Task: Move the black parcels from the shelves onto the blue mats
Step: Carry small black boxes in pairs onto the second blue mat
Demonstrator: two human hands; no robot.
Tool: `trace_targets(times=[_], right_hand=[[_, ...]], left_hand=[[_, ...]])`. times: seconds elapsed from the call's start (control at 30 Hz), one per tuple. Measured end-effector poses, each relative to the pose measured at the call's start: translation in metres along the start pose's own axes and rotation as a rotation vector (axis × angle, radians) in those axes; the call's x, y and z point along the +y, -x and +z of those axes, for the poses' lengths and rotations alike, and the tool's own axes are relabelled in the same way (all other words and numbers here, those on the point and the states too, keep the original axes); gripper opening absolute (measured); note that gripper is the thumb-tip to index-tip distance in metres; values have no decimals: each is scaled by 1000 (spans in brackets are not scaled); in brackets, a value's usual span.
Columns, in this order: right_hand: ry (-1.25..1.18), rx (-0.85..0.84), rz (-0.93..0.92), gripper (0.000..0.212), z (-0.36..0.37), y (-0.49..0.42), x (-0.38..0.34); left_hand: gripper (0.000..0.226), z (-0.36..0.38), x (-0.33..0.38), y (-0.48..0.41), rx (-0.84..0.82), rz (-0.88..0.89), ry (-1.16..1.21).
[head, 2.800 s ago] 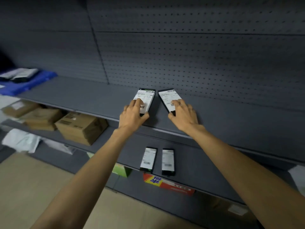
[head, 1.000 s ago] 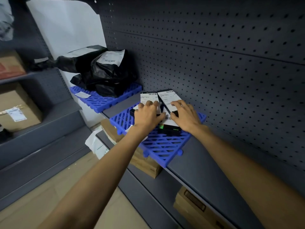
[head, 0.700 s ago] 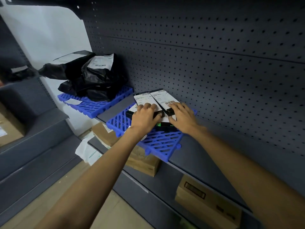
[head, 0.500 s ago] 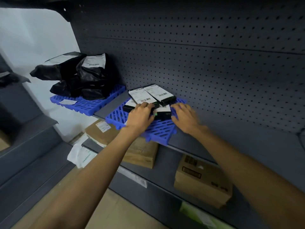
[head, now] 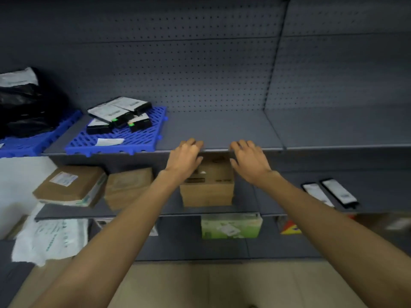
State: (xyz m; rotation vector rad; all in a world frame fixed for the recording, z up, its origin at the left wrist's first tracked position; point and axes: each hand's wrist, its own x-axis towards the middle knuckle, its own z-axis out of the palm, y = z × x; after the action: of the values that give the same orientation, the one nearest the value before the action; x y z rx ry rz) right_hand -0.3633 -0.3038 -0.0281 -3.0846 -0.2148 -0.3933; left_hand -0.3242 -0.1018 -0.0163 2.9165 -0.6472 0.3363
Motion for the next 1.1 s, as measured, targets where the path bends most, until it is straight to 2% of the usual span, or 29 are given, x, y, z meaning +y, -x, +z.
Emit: trace_targets(times=[0.17, 0.3, 0.5, 0.63, 0.83, 1.1], right_hand=[[28, -71, 172, 37, 5, 92, 78], [52, -166, 338, 46, 8, 170, 157], [51, -226, 464, 37, 4, 277, 273], [45, -251, 519, 45, 7, 330, 348], [-28, -312, 566, 47, 35, 364, 420], [-124, -377, 500, 48, 112, 307, 486]], left_hand=[[39, 25, 114, -1, -7, 175, 110], [39, 53, 192, 1, -64, 245, 96], [41, 102, 355, 10, -149, 353, 111], [40, 133, 447, 16, -171, 361, 174], [45, 190, 498, 17, -239, 301, 222], [49, 280, 523, -48, -271, 167, 307]])
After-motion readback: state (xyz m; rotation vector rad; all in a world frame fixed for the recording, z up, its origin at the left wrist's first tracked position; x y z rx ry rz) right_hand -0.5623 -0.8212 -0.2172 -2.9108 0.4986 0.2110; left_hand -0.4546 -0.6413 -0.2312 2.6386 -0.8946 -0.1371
